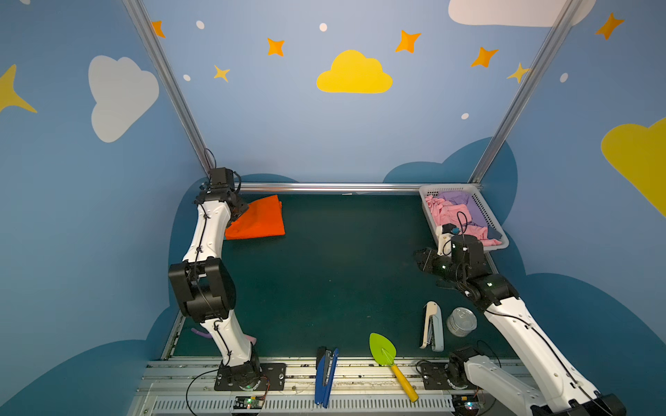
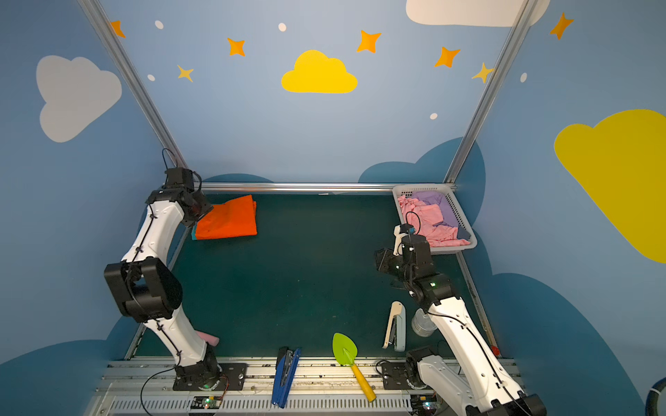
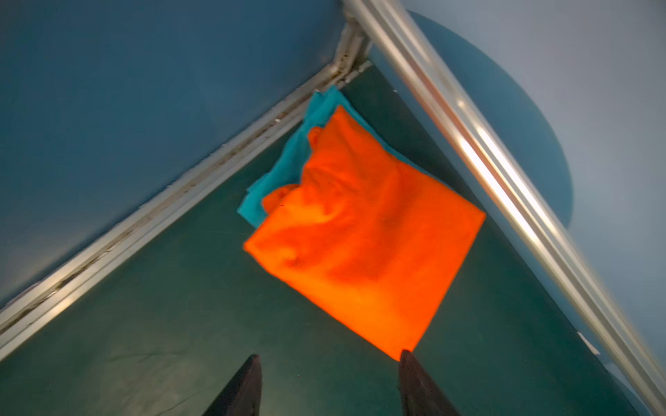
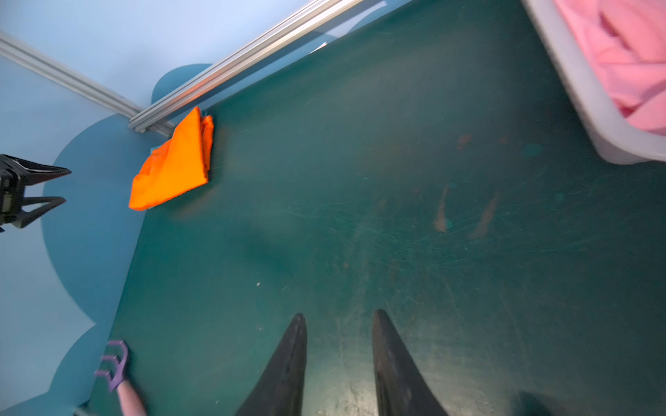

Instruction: Fold and stack the t-shirts

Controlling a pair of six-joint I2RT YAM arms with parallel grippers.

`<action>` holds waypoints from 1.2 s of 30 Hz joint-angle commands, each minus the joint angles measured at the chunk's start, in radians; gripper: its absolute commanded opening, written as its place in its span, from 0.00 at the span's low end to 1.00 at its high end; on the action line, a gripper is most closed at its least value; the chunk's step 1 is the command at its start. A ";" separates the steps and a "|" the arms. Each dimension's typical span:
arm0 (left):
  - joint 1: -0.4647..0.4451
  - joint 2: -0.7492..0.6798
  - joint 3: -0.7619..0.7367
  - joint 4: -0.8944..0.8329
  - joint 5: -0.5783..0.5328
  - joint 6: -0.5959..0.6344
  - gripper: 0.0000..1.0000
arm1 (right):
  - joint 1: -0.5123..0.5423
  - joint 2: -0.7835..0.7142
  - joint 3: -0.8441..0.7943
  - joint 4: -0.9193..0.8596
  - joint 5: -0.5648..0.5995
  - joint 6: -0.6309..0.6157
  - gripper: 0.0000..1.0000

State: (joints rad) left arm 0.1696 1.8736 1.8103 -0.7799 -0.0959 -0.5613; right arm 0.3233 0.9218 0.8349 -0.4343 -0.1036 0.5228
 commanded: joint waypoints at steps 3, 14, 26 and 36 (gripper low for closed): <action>-0.096 0.175 0.141 0.029 0.077 0.063 0.61 | -0.004 0.052 -0.014 0.106 0.028 -0.021 0.31; -0.227 0.528 0.340 -0.030 0.090 0.037 0.31 | -0.008 0.377 0.086 0.137 -0.112 0.032 0.12; -0.241 0.553 0.362 -0.021 0.167 0.018 0.30 | -0.012 0.492 0.151 0.044 -0.220 0.044 0.02; -0.172 0.220 0.261 -0.011 0.060 0.059 0.28 | -0.008 0.426 0.127 0.018 -0.215 0.064 0.03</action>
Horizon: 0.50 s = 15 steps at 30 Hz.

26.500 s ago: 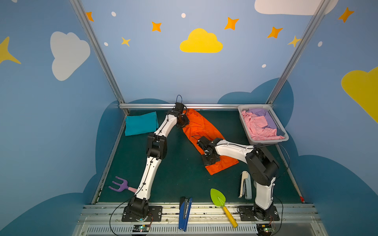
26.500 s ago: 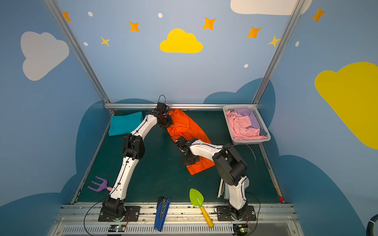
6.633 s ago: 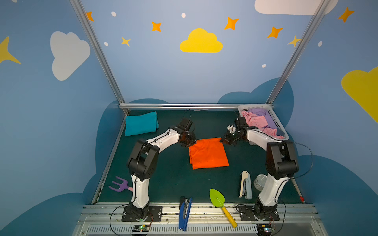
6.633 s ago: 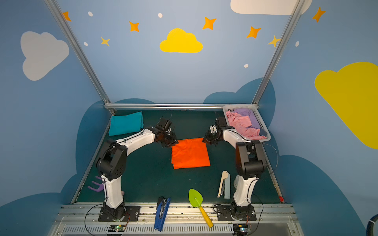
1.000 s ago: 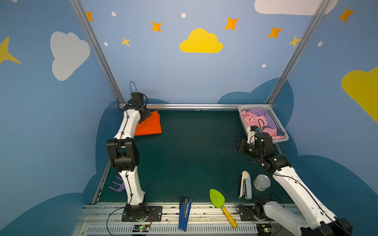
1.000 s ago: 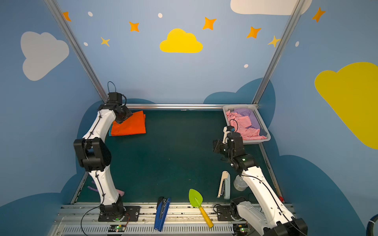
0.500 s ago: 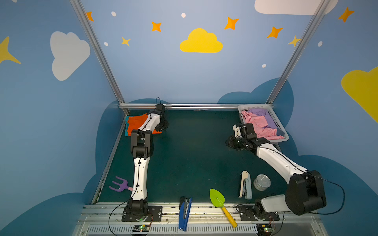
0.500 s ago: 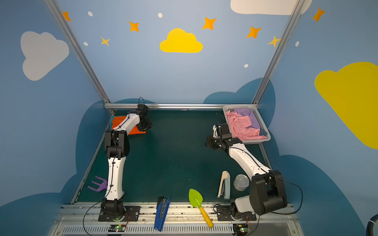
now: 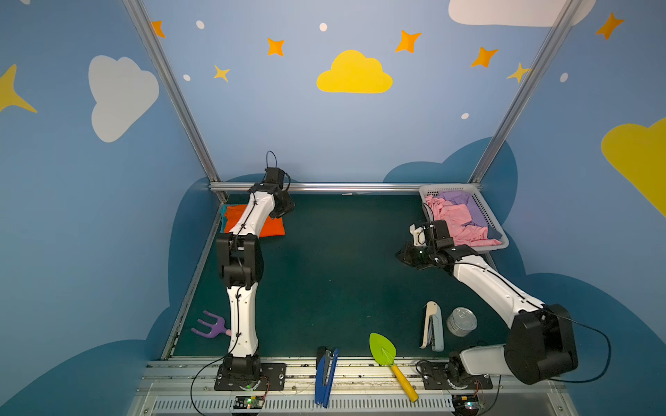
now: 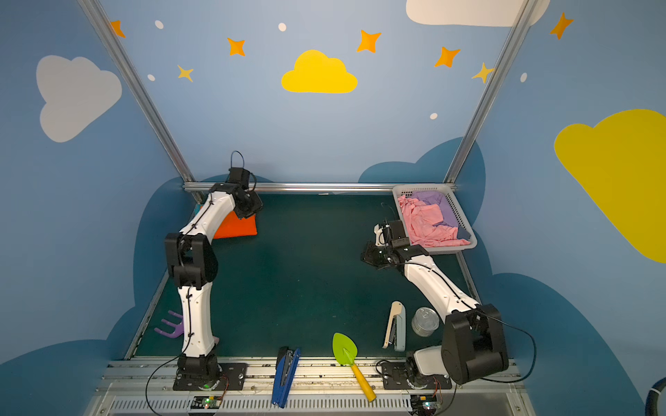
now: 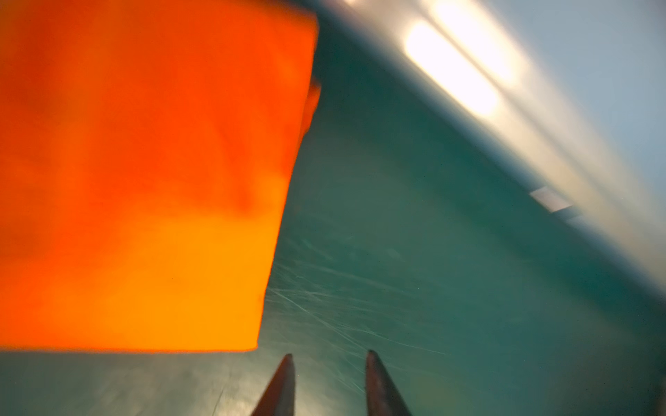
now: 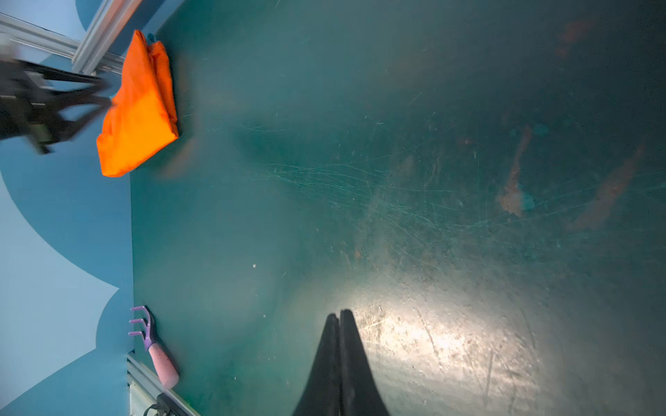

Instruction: Fold and stack the t-shirts

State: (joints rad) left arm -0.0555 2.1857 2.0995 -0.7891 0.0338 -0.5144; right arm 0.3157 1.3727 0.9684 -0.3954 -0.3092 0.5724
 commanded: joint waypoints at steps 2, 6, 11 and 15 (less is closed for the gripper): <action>0.113 -0.117 -0.084 0.020 -0.042 -0.002 0.24 | 0.000 -0.020 -0.003 -0.017 -0.018 0.021 0.03; 0.260 -0.134 -0.215 0.096 0.083 -0.030 0.17 | 0.003 -0.004 0.002 -0.010 -0.030 0.030 0.03; 0.415 -0.074 -0.322 0.230 0.334 -0.049 0.10 | 0.006 0.026 0.001 -0.013 -0.017 0.021 0.03; 0.477 0.037 -0.333 0.261 0.433 -0.092 0.07 | 0.005 0.075 -0.001 0.008 -0.024 0.026 0.02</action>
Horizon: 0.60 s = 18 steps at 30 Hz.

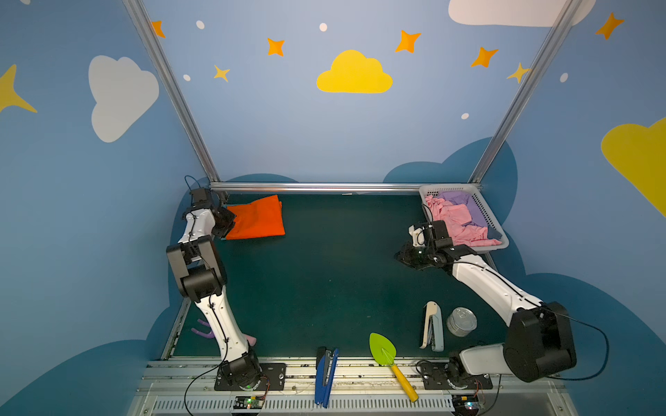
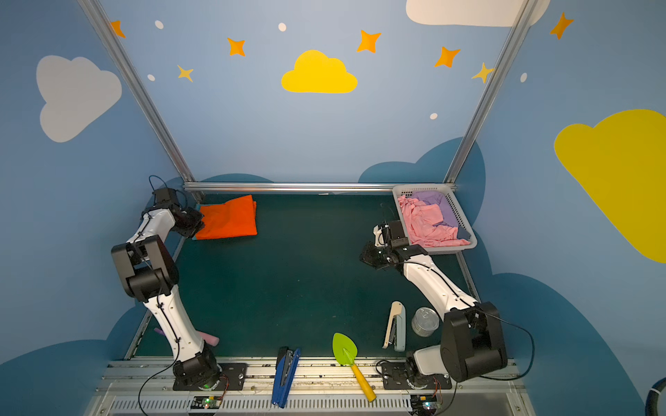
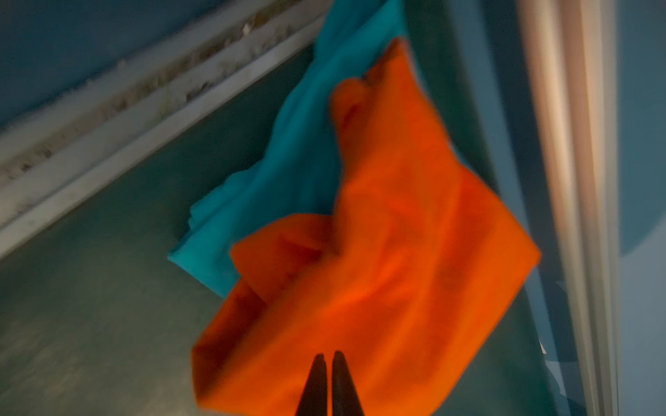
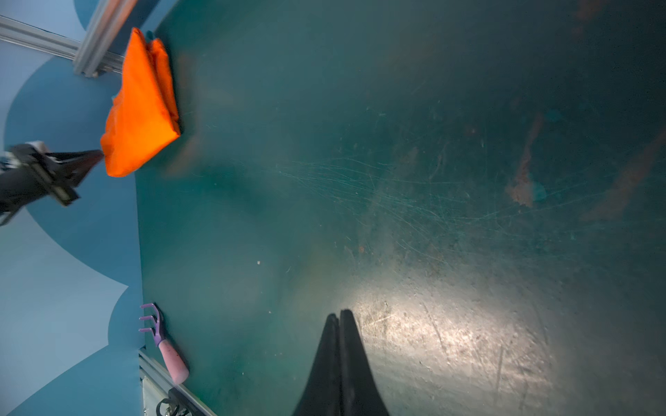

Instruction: Fold and stack the t-shirts

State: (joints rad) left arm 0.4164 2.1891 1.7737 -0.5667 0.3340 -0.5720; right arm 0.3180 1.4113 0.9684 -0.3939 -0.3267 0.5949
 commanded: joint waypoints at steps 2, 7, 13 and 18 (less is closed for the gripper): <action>0.019 0.055 -0.053 0.064 0.121 -0.052 0.07 | 0.003 0.064 0.005 0.018 -0.014 0.005 0.01; 0.054 0.064 -0.187 0.152 0.088 -0.133 0.06 | 0.003 0.124 0.047 0.020 -0.034 -0.004 0.00; 0.062 0.052 -0.226 0.134 0.055 -0.133 0.06 | 0.003 0.151 0.079 0.014 -0.057 -0.010 0.00; 0.034 -0.077 -0.283 0.095 -0.031 -0.139 0.11 | 0.002 0.100 0.049 0.014 -0.065 0.003 0.00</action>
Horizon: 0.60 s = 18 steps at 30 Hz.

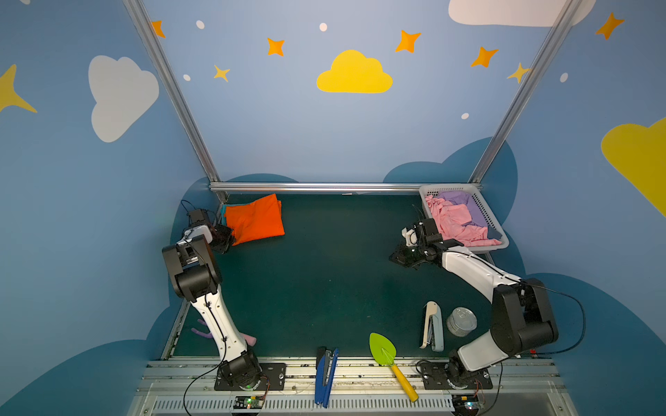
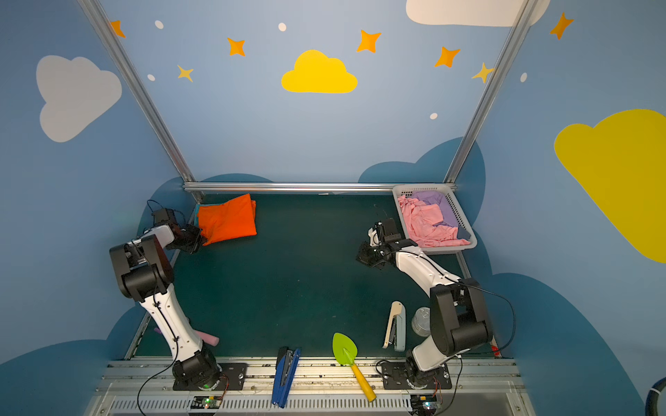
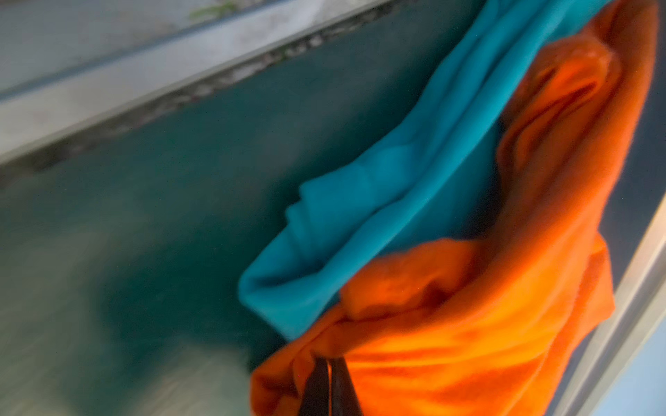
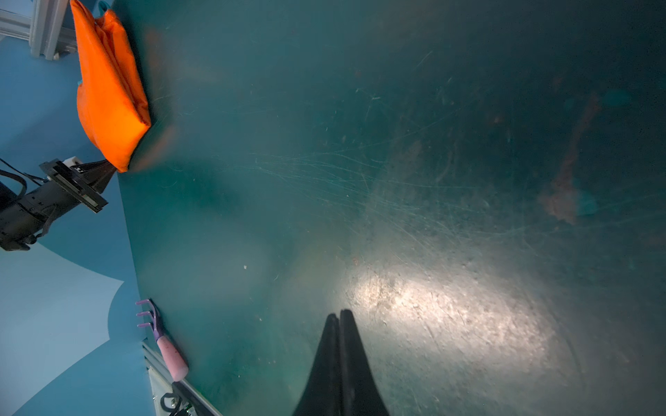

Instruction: Fold and stack the t-shirts

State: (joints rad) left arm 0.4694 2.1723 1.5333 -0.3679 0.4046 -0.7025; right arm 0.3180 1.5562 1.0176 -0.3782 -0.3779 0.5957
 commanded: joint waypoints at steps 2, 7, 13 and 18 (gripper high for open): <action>-0.061 -0.161 -0.074 -0.146 -0.181 0.000 0.20 | 0.003 -0.091 -0.025 -0.008 -0.005 0.007 0.00; -0.209 -0.461 -0.205 -0.184 -0.396 0.016 0.46 | 0.001 -0.232 -0.045 -0.088 0.057 -0.011 0.14; -0.343 -0.816 -0.313 -0.279 -0.633 0.013 0.65 | -0.003 -0.435 -0.060 -0.205 0.161 -0.031 0.21; -0.367 -1.145 -0.451 -0.250 -0.673 0.014 0.75 | -0.007 -0.627 -0.138 -0.191 0.264 -0.039 0.25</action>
State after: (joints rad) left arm 0.1093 1.1294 1.1473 -0.5743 -0.1749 -0.6926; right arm 0.3157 1.0023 0.9264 -0.5354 -0.2035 0.5739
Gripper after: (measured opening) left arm 0.745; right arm 0.245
